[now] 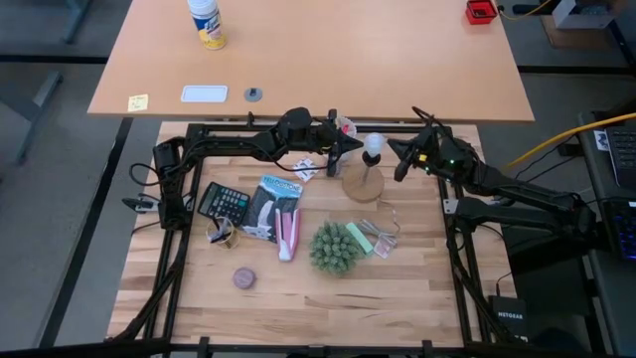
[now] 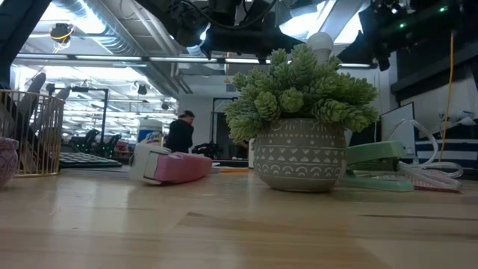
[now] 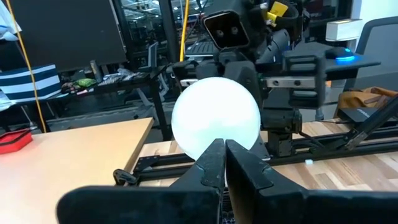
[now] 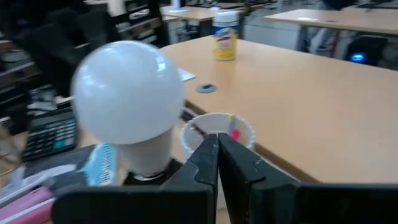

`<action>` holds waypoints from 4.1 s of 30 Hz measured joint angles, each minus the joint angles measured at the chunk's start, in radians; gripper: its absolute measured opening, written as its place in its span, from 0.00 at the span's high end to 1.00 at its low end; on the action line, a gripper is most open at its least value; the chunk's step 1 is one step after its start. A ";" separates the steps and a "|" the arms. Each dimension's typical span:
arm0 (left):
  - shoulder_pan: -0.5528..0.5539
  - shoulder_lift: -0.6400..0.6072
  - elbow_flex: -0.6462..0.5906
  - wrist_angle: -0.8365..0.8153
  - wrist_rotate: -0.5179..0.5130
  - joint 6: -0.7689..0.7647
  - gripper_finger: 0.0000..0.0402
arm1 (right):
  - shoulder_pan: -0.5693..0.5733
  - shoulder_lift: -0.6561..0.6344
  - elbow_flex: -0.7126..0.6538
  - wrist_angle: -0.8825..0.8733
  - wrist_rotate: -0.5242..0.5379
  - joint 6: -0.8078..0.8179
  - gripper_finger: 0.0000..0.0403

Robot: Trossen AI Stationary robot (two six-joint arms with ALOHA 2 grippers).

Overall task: Screw lightbulb
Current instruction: Insert the lightbulb into the lamp

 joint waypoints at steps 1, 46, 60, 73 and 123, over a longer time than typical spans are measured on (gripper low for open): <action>0.000 0.000 0.000 0.000 0.000 0.000 0.99 | 0.000 0.000 0.000 0.001 0.017 0.000 0.96; -0.044 -0.023 0.000 -0.029 -0.054 0.140 0.99 | -0.001 -0.005 0.001 0.122 -0.144 -0.105 0.96; -0.037 -0.023 0.000 -0.031 -0.090 0.136 0.99 | -0.002 -0.005 0.001 0.119 -0.184 -0.095 0.96; -0.035 -0.023 0.000 -0.032 -0.104 0.136 0.99 | -0.001 -0.008 0.001 0.102 -0.255 -0.081 0.96; -0.107 -0.019 0.000 -0.011 -0.063 0.184 0.99 | -0.002 0.023 0.000 0.141 -0.091 -0.136 0.96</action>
